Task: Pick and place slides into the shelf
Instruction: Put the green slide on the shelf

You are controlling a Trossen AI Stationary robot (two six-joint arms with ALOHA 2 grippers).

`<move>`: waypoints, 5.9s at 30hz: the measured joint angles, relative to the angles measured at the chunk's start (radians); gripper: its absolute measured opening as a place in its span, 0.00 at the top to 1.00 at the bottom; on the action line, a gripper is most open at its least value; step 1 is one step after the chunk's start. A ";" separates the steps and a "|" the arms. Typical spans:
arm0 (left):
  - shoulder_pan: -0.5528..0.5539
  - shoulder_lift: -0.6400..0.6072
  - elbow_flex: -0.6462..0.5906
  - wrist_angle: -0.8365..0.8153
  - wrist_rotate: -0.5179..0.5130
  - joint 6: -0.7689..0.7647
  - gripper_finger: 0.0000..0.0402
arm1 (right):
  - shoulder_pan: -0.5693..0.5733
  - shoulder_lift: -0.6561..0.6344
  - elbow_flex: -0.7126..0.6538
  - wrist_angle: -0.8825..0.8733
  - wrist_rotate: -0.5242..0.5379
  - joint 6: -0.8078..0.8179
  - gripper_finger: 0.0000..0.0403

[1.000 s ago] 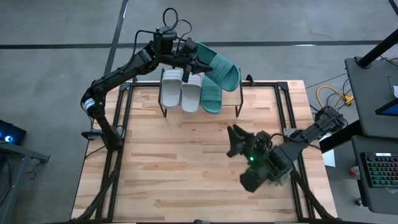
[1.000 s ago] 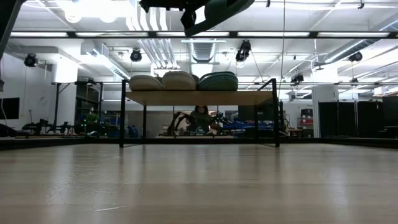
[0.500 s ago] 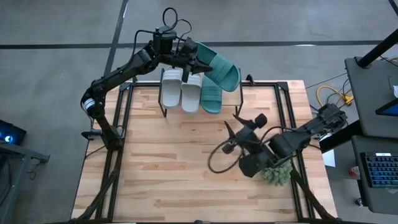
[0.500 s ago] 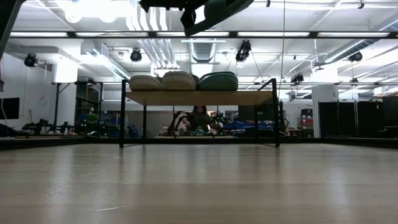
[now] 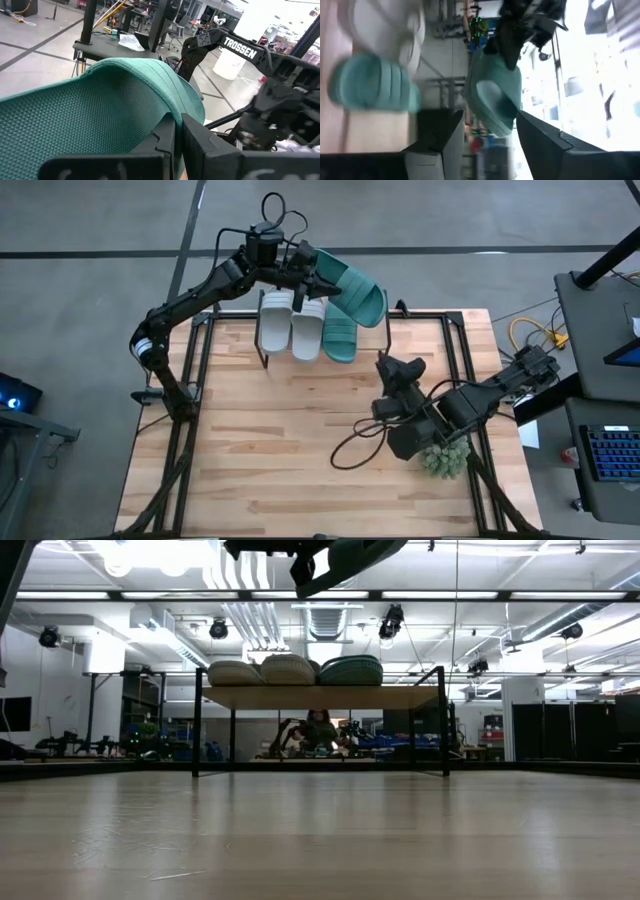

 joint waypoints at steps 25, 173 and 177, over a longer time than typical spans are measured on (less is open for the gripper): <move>0.000 -0.001 -0.002 0.001 -0.070 -0.024 1.00 | -0.147 -0.244 0.037 -0.388 -0.082 1.465 0.58; -0.055 0.006 -0.011 -0.058 0.322 0.002 1.00 | -0.306 0.156 0.525 -0.166 -0.527 -0.241 0.97; -0.054 0.006 -0.011 -0.057 0.314 -0.013 0.99 | -0.306 0.156 0.526 -0.167 -0.524 -0.216 0.97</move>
